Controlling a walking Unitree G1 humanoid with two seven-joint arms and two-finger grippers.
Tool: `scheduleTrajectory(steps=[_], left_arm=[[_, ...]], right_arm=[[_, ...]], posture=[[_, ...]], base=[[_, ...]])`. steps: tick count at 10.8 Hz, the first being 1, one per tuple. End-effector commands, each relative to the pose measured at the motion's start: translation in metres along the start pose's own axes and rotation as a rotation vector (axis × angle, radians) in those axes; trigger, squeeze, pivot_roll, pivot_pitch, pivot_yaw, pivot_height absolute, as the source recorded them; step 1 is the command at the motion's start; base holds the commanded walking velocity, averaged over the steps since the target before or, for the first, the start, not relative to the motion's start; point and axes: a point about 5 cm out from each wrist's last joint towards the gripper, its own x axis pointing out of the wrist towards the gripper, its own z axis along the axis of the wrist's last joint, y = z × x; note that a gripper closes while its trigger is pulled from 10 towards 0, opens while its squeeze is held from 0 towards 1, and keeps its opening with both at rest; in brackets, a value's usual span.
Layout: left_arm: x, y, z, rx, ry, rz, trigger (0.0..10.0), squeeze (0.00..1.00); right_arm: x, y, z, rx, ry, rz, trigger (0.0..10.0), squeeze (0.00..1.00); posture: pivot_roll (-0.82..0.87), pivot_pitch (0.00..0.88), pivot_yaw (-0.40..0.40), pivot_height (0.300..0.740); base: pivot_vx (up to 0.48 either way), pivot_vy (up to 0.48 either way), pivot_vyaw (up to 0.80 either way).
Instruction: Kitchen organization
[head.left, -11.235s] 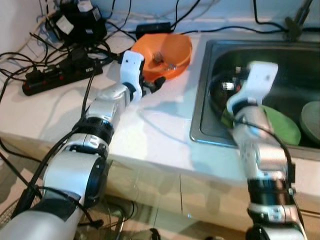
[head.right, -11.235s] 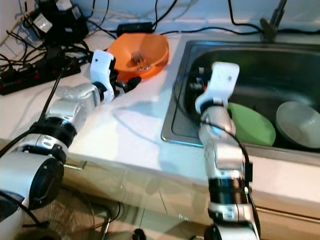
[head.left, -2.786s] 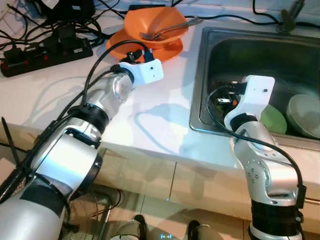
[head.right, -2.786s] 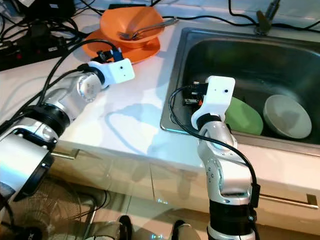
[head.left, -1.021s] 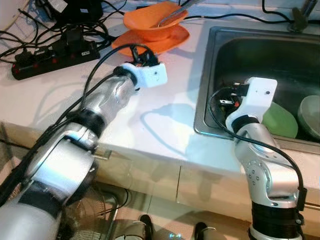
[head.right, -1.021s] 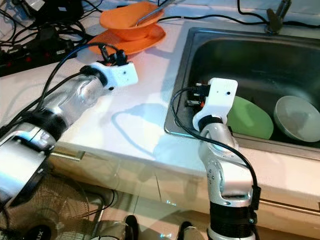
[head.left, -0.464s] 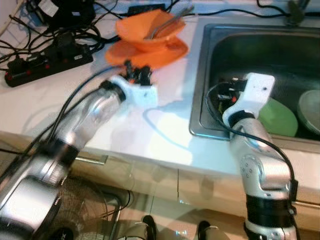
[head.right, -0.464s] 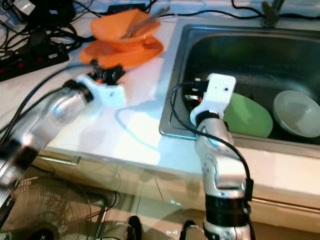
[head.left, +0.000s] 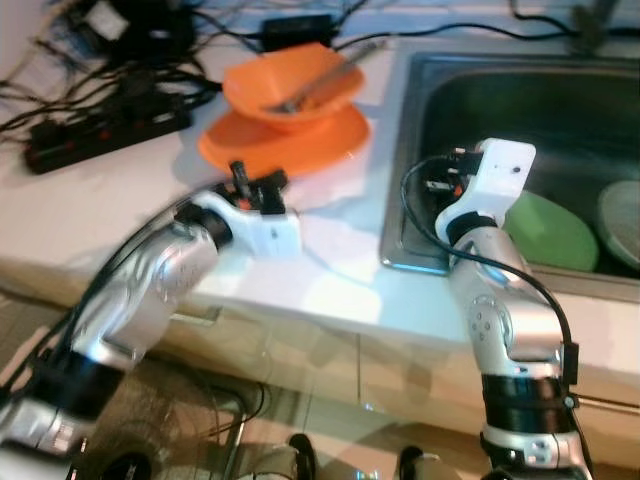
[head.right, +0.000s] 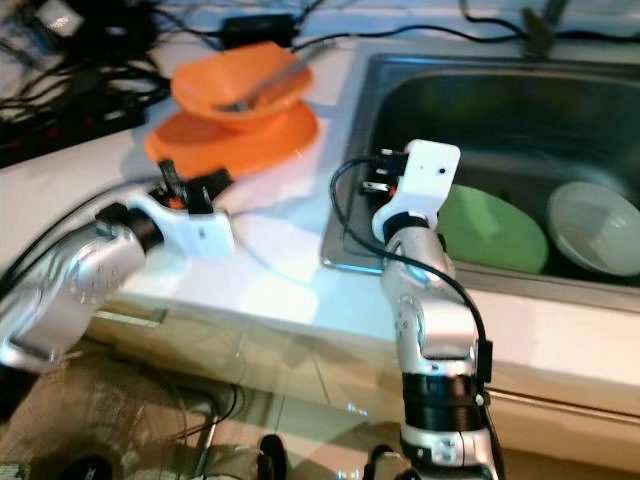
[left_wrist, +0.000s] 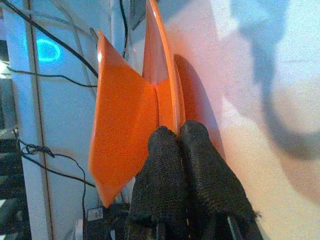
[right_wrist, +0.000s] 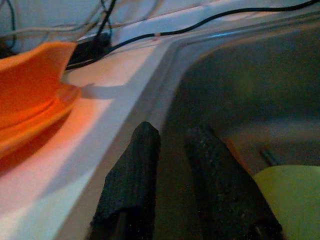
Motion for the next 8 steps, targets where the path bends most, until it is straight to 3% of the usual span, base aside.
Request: scheduleTrajectory(steps=[1,4,8], left_arm=[[-0.007,-0.018,0.006,-0.031,-0.018,-0.079,10.0,0.0],[-0.03,-0.014,0.031,-0.07,-0.099,-0.061,10.0,0.0],[-0.055,-0.025,0.036,-0.058,-0.113,-0.137,10.0,0.0]], right_arm=[[0.003,0.006,0.002,0.013,-0.024,0.027,10.0,0.0],[0.014,0.008,0.002,0.018,-0.04,0.043,10.0,0.0],[0.024,0.011,0.005,0.02,-0.061,0.06,10.0,0.0]], posture=[[0.16,0.153,0.12,0.74],[0.2,0.124,0.105,0.74],[0.23,0.104,0.087,0.74]], base=[[0.0,0.0,0.0],[0.0,0.0,0.0],[0.0,0.0,0.0]])
